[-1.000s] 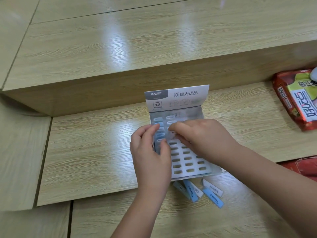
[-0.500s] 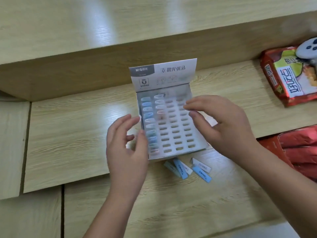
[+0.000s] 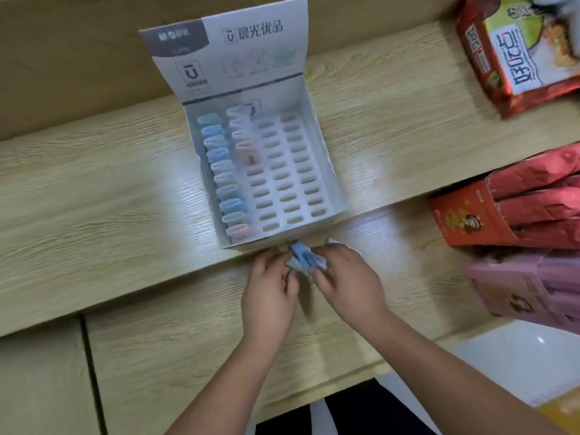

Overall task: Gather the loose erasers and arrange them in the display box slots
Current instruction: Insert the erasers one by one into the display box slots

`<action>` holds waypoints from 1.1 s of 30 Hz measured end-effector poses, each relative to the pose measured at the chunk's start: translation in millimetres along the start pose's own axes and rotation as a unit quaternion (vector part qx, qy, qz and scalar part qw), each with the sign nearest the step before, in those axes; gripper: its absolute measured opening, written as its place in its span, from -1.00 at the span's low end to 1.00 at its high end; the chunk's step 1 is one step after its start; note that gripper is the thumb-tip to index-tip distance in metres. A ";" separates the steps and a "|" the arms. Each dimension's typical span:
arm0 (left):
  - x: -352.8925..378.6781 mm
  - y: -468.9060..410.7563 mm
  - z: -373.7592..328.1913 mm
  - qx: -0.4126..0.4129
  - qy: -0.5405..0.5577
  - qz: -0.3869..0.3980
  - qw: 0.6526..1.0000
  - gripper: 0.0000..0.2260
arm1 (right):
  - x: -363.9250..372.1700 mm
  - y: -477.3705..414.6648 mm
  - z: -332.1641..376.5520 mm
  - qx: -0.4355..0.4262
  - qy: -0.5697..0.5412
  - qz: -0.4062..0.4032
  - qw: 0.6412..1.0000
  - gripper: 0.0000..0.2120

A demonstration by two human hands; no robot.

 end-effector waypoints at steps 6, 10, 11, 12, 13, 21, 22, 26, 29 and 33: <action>30.8 -10.7 4.7 0.074 -0.147 0.030 0.986 -0.68 | 22.8 -32.1 5.2 0.007 0.060 0.031 0.998 -0.67; 28.8 -13.3 8.1 0.071 -0.179 0.018 0.981 -0.67 | 23.1 -30.3 -0.5 -0.003 0.075 0.042 0.996 -0.68; 28.5 -13.6 9.1 0.069 -0.184 0.024 0.980 -0.70 | 20.9 -29.1 -5.3 0.003 0.072 0.043 0.996 -0.70; 27.8 -14.3 10.9 0.063 -0.185 0.031 0.980 -0.74 | 18.3 -28.0 -10.6 0.012 0.065 0.046 0.997 -0.71; 26.2 -15.3 13.6 0.053 -0.179 0.039 0.982 -0.77 | 15.8 -26.8 -15.1 0.019 0.055 0.049 0.997 -0.73; 1.3 -19.6 19.0 -0.047 0.004 0.086 0.995 -0.92 | -18.2 -12.4 -30.1 0.061 -0.090 0.055 0.993 -0.72; -4.5 -17.8 13.7 -0.049 0.032 0.089 0.994 -0.91 | -23.9 -9.7 -29.6 0.066 -0.123 0.061 0.988 -0.73; -30.6 -2.8 -22.7 -0.015 0.116 0.125 0.985 -0.87 | -59.7 3.7 -19.6 0.076 -0.254 0.048 0.963 -0.76; -52.9 9.3 -55.9 0.041 0.149 0.141 0.978 -0.80 | -94.0 10.7 -2.6 0.049 -0.291 0.033 0.955 -0.70; -83.0 14.0 -98.1 0.094 0.183 0.134 0.969 -0.83 | -140.8 10.7 19.8 0.009 -0.316 0.027 0.948 -0.77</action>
Point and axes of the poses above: each hand's wrist, its own y-axis away from the middle knuckle, its own x-axis out of the palm, z = x × y, the point moved 9 cm from there along -y, towards the middle knuckle, and after that the axes turned 7 degrees about y, right-handed, at the moved point
